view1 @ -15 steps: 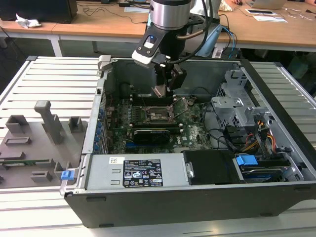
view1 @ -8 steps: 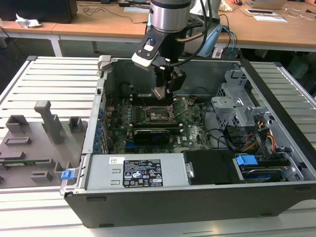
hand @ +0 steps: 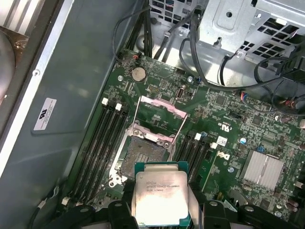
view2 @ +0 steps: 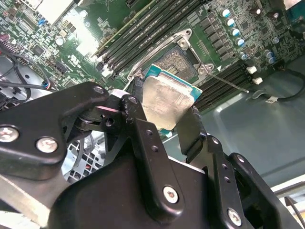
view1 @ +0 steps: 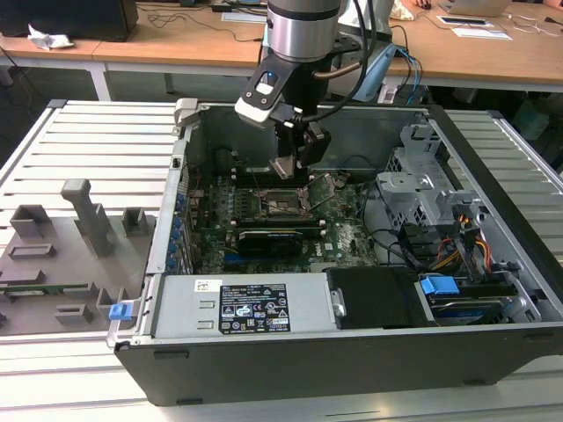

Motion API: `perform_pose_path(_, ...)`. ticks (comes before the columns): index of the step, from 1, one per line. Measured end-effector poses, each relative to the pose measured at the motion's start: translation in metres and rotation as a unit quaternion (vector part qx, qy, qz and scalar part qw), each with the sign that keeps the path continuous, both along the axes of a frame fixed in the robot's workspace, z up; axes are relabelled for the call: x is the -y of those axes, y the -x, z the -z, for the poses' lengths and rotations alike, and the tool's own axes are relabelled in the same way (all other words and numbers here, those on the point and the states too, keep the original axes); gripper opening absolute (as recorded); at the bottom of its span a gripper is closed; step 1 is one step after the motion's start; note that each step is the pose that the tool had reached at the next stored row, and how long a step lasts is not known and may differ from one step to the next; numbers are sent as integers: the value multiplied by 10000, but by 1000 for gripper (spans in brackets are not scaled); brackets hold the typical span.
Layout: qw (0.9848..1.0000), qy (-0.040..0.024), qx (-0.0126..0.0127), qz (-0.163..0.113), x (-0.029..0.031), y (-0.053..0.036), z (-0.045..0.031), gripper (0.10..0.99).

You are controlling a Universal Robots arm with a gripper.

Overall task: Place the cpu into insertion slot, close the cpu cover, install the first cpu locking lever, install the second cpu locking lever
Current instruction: 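Place the cpu into insertion slot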

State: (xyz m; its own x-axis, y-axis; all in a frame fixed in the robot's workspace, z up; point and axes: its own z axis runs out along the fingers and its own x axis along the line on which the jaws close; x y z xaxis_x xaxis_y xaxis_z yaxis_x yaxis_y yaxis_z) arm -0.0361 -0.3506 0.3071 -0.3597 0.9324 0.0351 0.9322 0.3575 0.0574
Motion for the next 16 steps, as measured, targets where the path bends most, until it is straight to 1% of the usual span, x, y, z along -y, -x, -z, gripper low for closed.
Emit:
perform_pose_path(7,10000,0,0,0,0,0,42,525)
perform_pose_path(16,10000,0,0,4,0,0,64,525)
